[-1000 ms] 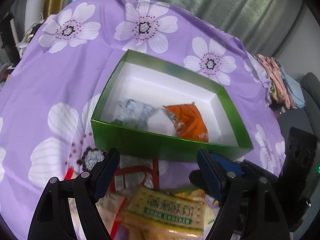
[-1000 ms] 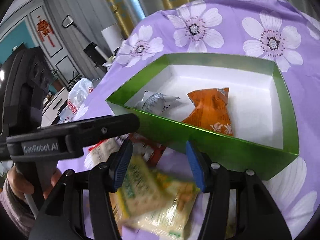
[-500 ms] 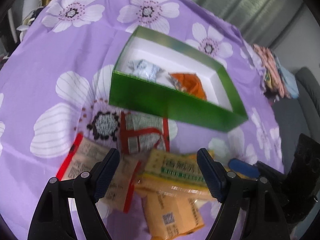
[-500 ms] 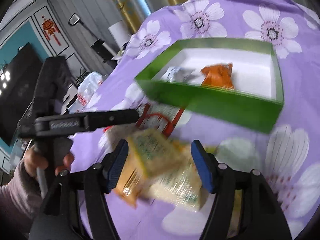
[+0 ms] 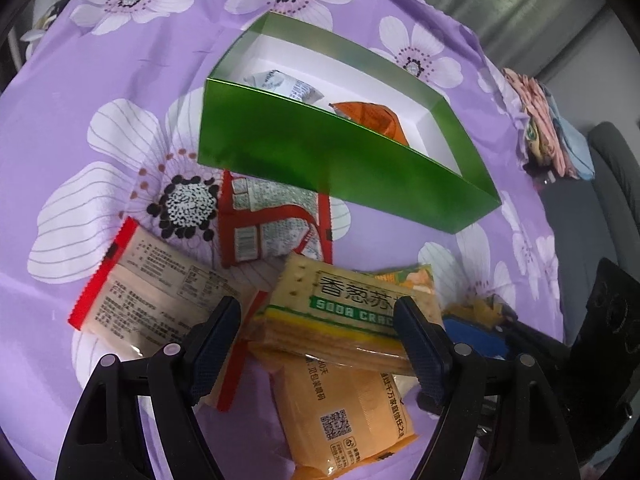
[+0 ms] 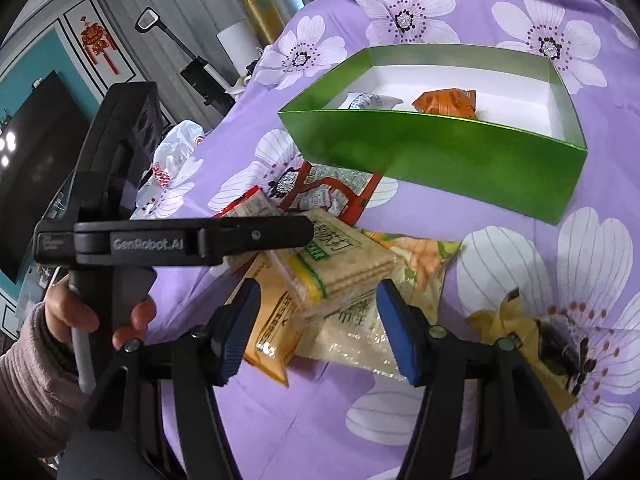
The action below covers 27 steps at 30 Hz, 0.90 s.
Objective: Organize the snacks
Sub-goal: 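Grasp the yellow SODA CRACKER pack with the left gripper and lift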
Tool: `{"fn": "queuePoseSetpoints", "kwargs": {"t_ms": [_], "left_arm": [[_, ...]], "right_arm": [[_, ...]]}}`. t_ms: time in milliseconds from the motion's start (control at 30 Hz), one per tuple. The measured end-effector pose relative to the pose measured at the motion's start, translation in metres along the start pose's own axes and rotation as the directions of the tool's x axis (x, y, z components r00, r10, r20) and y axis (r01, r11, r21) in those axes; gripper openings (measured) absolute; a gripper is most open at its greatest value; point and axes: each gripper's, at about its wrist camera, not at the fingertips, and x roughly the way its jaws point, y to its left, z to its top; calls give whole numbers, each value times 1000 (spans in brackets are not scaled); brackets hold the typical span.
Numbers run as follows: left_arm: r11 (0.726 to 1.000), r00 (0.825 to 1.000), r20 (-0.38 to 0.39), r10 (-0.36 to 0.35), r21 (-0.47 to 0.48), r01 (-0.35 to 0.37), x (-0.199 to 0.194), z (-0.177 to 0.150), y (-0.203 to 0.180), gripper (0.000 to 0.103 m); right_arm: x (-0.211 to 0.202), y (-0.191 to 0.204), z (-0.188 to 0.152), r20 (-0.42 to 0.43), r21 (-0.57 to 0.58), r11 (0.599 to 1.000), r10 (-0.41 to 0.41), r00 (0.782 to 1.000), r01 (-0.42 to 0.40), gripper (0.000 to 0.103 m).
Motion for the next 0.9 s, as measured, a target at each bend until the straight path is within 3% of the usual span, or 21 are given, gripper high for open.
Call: {"fn": "queuePoseSetpoints", "kwargs": {"t_ms": [300,500,700,900], "left_arm": [[1000,1000,26,0,-20,0,-2,-1,2,62],[1000,999,43,13,-21,-12,-4,-3,3,60],[1000,998,56,17,-20,-15,-10,-6,4,58],[1000,997,71,26,-5,-26,-19,-11,-1,58]], "right_arm": [[9,-11,-1,-6,32,999,11,1000,-11,50],[12,0,-4,-5,-51,998,-33,999,33,45],[6,-4,-6,27,-30,999,-12,1000,13,38],[0,0,-10,48,-32,999,-8,999,10,37]]}}
